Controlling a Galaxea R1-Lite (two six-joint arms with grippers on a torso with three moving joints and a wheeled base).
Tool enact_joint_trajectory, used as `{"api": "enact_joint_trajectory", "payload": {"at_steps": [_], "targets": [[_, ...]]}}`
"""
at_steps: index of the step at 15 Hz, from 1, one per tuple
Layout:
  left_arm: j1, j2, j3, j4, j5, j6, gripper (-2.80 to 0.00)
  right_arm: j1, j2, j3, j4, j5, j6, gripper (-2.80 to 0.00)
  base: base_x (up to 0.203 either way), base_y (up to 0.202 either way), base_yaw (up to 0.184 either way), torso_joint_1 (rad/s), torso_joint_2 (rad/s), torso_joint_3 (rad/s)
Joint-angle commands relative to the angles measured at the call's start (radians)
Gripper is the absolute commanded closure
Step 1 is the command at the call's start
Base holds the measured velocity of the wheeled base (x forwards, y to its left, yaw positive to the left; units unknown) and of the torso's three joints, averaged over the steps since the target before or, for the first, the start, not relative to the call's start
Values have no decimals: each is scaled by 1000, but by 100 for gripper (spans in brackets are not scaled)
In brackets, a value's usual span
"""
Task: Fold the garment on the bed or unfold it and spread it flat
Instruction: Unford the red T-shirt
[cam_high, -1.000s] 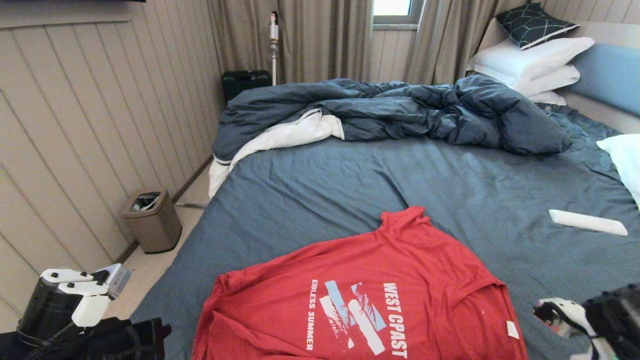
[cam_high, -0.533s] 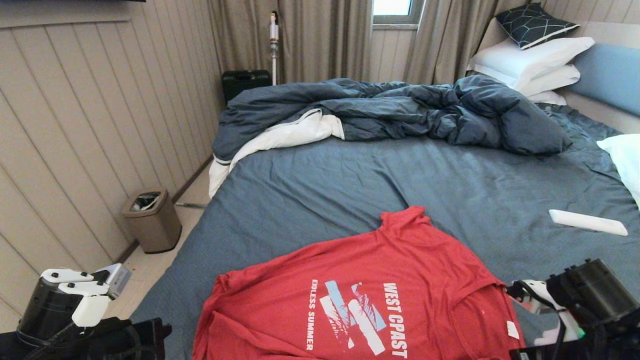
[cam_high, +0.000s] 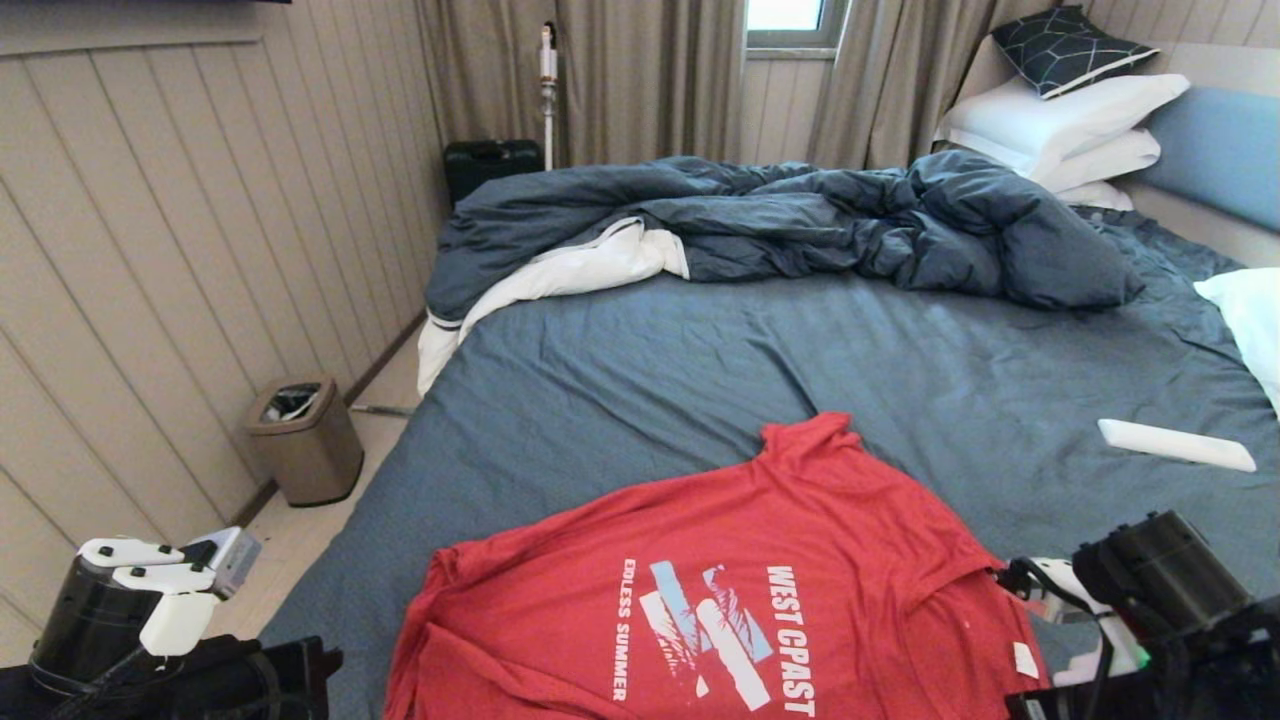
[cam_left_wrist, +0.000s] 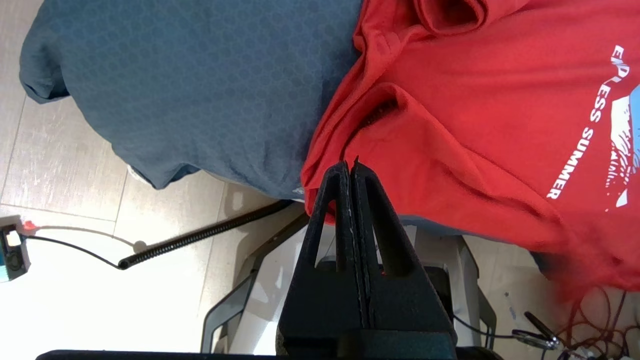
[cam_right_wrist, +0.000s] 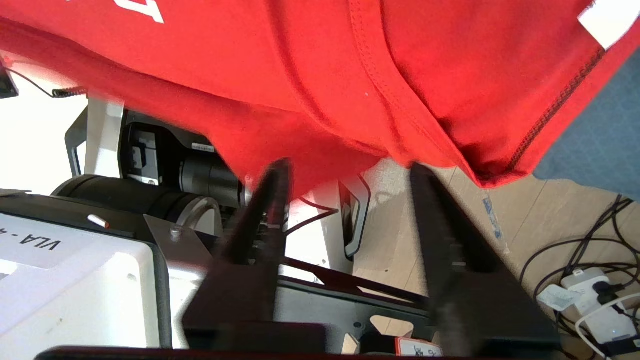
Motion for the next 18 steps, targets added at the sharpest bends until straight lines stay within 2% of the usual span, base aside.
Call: {"api": "enact_joint_trajectory", "payload": {"at_steps": [1,5,11,12,18], "targets": [[0,-3,0,-3,1,-4,0,1,10,-7,2,2,2,-280,0,0,0,0,0,0],[0,-37,2,5,1,-5,0,0,-10,-58,1,22,42,-280,0,0,0,0,0,0],[2,-25,-43,6,1,1,0,-27,47,-233,0,38,50,-280,0,0,0,0,0,0],[2,-2,-66,14,2,5,0,-28,72,-270,0,36,51,0,0,0,0,0,0,0],[13,169,-411,220,-3,57,0,-122,194,-418,-71,63,40,0,0,0,0,0,0,0]]}}
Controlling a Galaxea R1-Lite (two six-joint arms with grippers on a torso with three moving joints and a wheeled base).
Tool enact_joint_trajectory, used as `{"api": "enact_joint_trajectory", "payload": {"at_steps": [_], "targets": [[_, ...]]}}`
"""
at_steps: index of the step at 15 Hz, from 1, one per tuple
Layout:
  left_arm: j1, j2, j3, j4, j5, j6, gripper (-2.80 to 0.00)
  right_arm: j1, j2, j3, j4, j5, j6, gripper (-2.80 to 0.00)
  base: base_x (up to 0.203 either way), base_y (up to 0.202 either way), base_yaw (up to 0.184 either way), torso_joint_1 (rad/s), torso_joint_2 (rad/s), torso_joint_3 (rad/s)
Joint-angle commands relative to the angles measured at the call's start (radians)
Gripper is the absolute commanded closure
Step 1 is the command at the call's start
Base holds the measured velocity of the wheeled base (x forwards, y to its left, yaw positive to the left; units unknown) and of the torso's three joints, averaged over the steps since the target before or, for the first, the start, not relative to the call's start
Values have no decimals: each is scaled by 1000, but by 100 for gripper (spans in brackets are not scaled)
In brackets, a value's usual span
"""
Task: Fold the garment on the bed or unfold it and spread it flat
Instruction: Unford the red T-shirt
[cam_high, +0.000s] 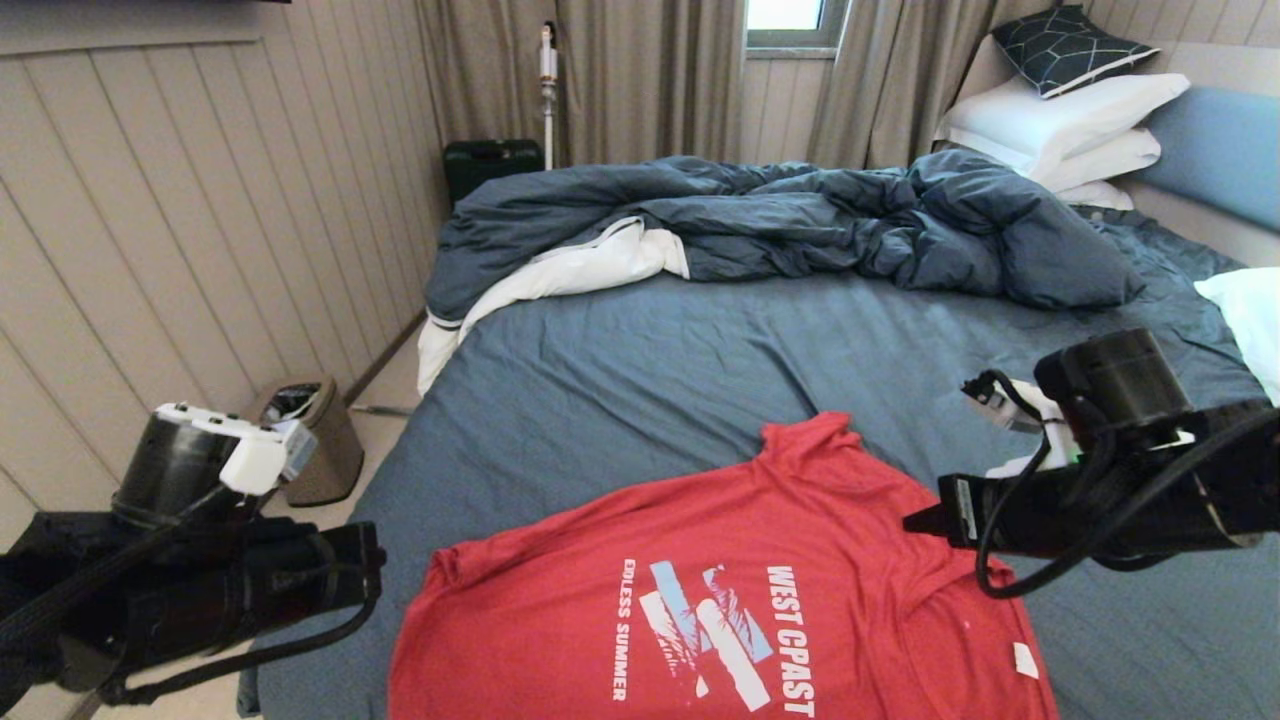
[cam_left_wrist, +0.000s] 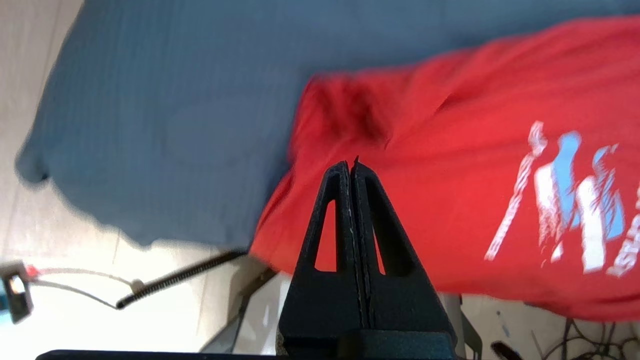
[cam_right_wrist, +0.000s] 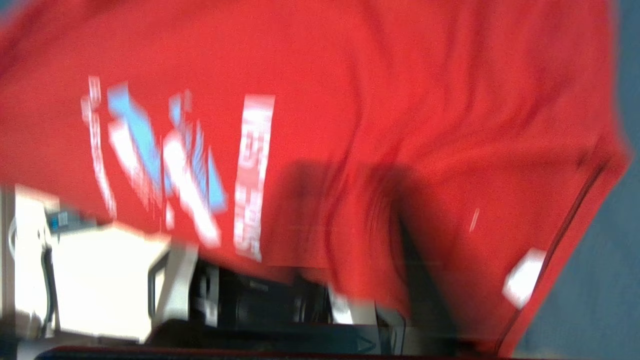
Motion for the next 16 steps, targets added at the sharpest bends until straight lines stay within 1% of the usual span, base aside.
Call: {"api": "enact_joint_trajectory", "payload": {"at_steps": [1,2,4,5,7,9,11,14,16], "targets": [[4,93,-107,36,1,10,0,-36,58,-40,-21,-1,0,0,0,0,0,0,0,0],[6,132,-166,75,0,19,0,-60,79,-66,-26,-2,-5,0,0,0,0,0,0,0],[18,216,-253,127,1,32,0,-119,131,-105,-29,-3,-51,0,0,0,0,0,0,0],[29,260,-286,133,1,48,0,-134,163,-127,-30,-2,-69,0,0,0,0,0,0,0],[40,304,-335,137,0,69,0,-142,207,-181,-32,-1,-80,0,0,0,0,0,0,0],[39,304,-336,138,-7,88,0,-142,233,-224,-32,-2,-85,0,0,0,0,0,0,0],[31,304,-334,138,-9,103,0,-144,246,-253,-32,-2,-107,0,0,0,0,0,0,0],[-18,327,-333,138,-14,107,0,-156,277,-312,-31,-1,-129,0,0,0,0,0,0,0],[-63,355,-364,137,-12,132,0,-159,289,-328,-32,-1,-143,0,0,0,0,0,0,0]]}}
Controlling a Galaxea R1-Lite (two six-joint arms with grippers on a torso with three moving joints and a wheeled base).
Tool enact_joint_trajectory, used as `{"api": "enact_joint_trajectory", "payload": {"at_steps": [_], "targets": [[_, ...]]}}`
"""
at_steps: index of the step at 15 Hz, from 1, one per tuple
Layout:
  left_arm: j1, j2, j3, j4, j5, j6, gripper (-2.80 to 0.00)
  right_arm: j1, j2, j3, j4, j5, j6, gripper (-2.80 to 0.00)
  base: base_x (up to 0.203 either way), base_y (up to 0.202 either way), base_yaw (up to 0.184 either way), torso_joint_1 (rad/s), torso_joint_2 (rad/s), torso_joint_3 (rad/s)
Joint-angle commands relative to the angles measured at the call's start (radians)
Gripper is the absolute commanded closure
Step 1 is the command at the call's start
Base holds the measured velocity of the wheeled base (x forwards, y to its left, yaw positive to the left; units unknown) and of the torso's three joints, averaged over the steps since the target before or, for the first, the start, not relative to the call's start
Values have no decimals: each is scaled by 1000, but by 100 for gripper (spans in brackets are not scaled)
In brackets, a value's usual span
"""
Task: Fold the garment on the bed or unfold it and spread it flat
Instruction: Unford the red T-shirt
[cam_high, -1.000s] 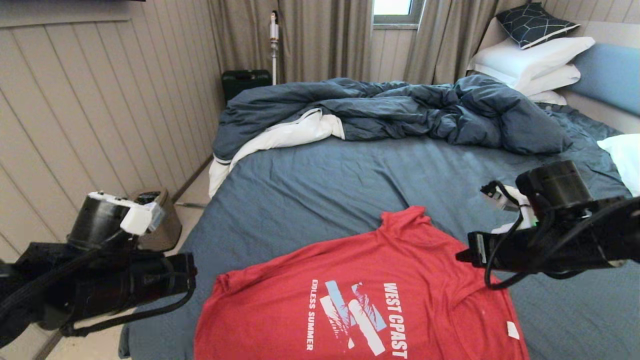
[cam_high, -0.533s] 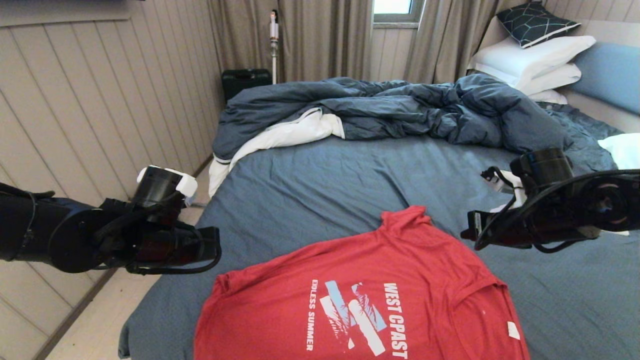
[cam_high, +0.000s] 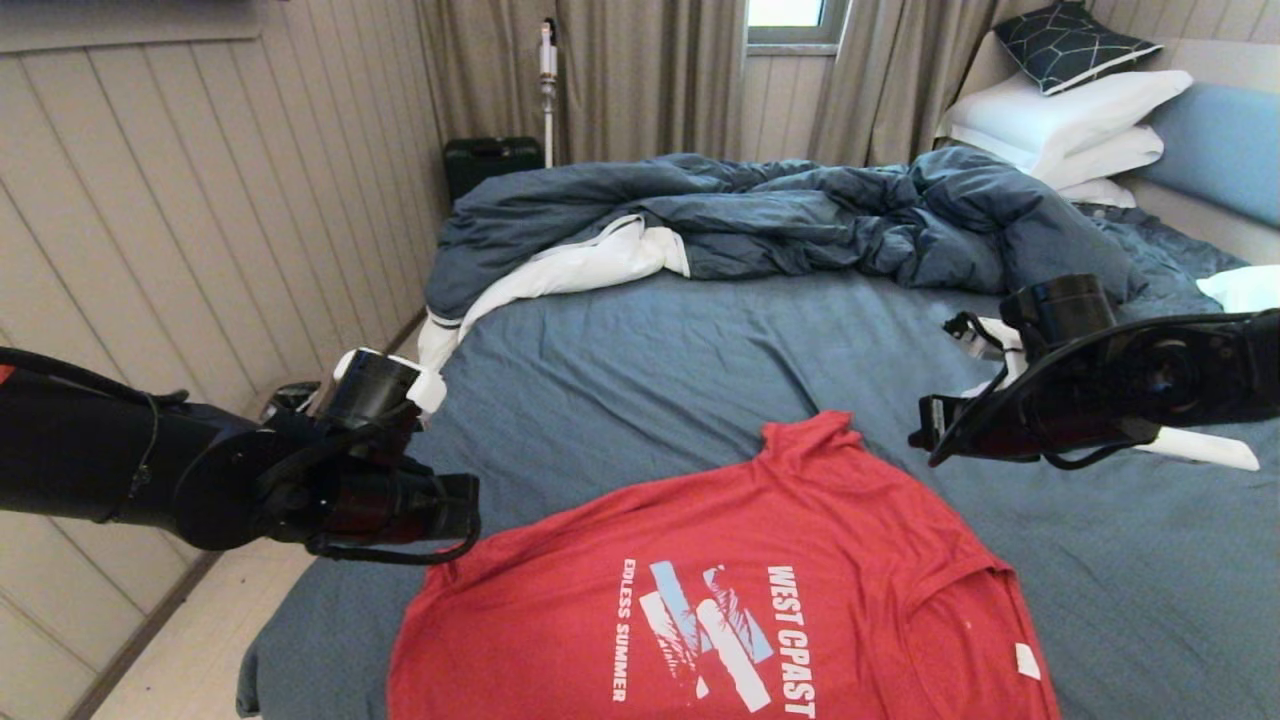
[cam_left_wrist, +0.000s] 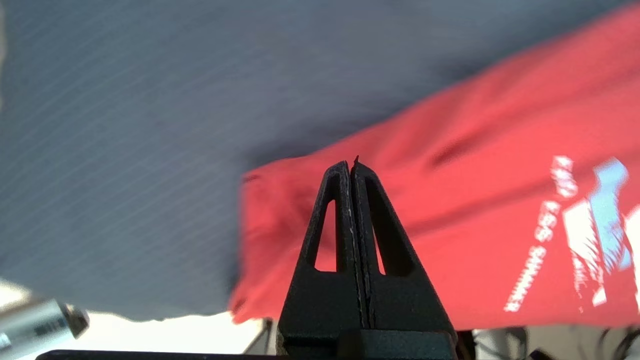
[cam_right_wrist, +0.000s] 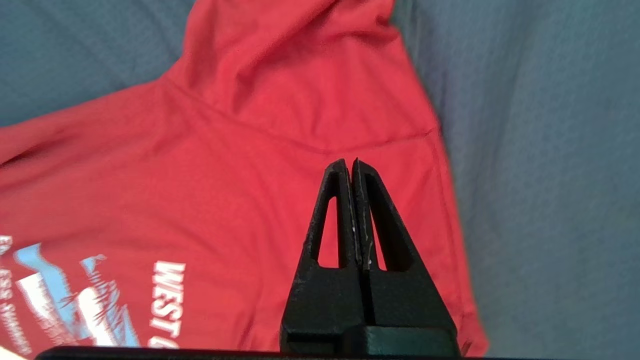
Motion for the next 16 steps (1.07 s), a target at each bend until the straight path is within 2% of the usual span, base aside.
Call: {"api": "enact_joint_trajectory", "payload": {"at_steps": [1,2,5,8,9,14,16], "targets": [[-35,28,-31,-1,2,11,0,-6,16,-22,1,2,-20,0,0,0,0,0,0,0],[-57,38,-53,4,5,17,-280,-12,14,-33,2,3,-28,0,0,0,0,0,0,0],[-96,45,-28,3,9,74,-280,-15,20,-32,2,2,-30,0,0,0,0,0,0,0],[-134,18,36,-2,10,86,-280,-27,21,-42,2,5,-31,0,0,0,0,0,0,0],[-139,25,45,-14,11,119,-280,-28,22,-42,2,5,-31,0,0,0,0,0,0,0],[-131,79,123,-193,21,243,-280,-27,28,-42,2,8,-31,0,0,0,0,0,0,0],[-108,115,133,-242,63,285,-280,-27,33,-42,2,8,-29,0,0,0,0,0,0,0]]}}
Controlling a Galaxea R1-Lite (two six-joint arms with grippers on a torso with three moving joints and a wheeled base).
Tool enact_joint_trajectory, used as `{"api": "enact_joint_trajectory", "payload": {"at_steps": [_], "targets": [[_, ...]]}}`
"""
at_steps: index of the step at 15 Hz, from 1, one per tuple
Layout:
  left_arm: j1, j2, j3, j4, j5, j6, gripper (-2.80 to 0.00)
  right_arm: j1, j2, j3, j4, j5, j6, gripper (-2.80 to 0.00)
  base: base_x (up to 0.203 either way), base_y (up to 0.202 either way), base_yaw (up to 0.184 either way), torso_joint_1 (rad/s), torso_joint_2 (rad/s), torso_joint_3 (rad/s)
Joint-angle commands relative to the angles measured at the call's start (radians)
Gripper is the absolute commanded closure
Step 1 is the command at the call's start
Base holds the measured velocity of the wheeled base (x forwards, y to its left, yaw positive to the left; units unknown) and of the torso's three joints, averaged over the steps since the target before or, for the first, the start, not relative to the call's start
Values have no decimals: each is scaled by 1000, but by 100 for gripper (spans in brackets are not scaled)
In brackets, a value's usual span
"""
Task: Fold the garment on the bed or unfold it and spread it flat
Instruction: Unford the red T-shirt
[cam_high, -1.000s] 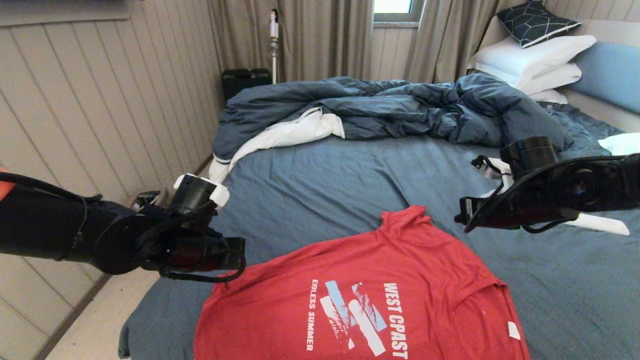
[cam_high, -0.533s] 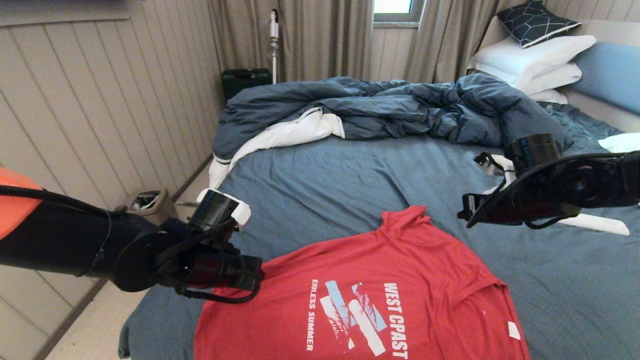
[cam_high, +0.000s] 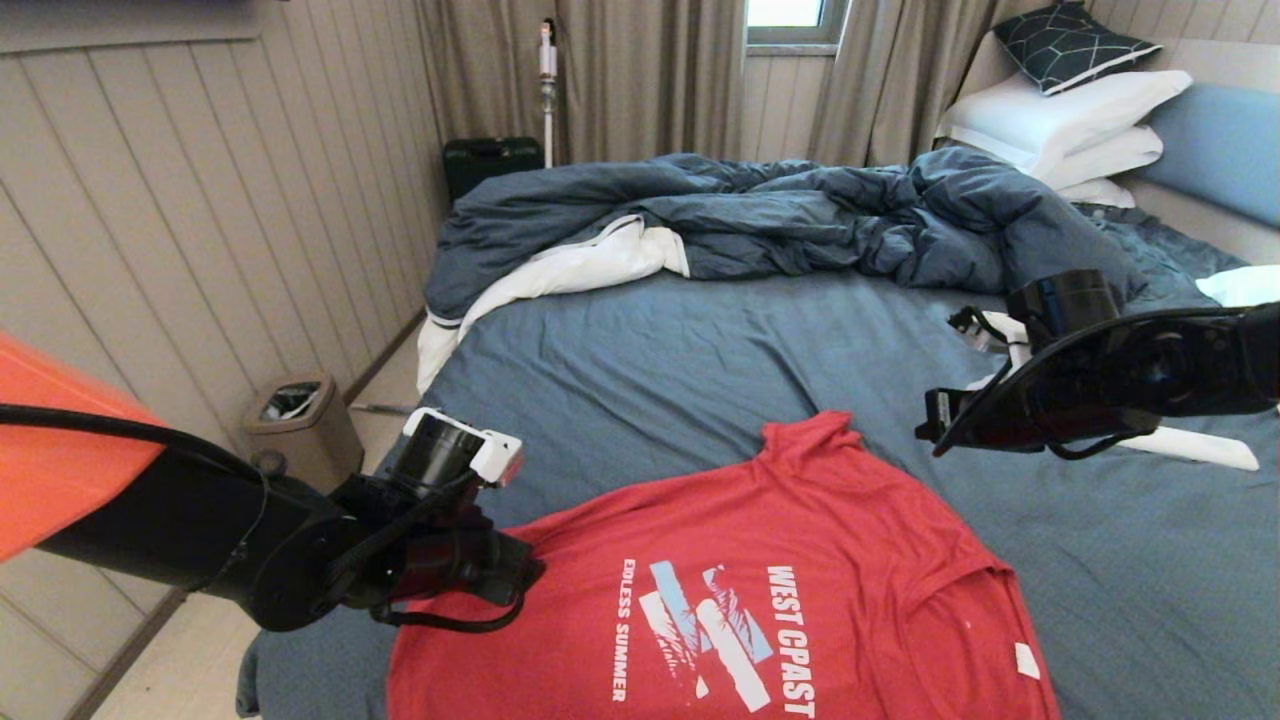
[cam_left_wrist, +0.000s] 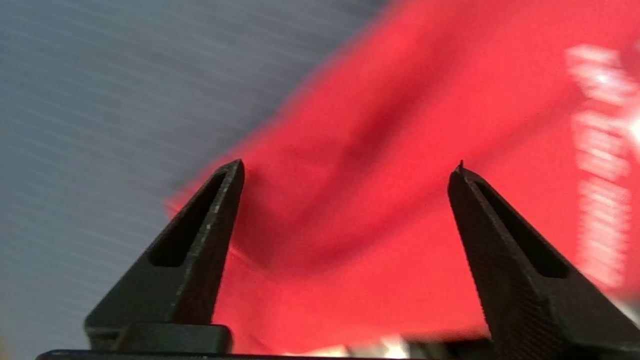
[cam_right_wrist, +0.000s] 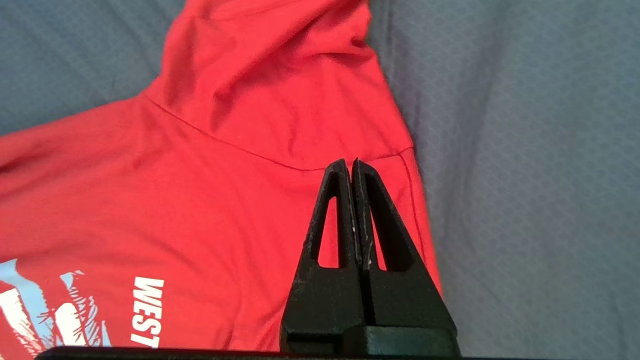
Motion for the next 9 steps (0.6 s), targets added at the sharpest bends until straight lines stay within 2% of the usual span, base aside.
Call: {"api": "enact_joint_trajectory", "payload": {"at_steps": [1,4,6,9], "targets": [[17,52,6,-32,22,20,-280,0,11,0,1,3,2,0,0,0,0,0,0,0],[53,100,10,-134,62,87,-280,3,9,2,1,4,3,0,0,0,0,0,0,0],[71,111,-3,-162,68,104,-280,5,8,3,1,4,3,0,0,0,0,0,0,0],[92,160,-70,-201,140,109,-280,6,8,7,1,4,4,0,0,0,0,0,0,0]]}}
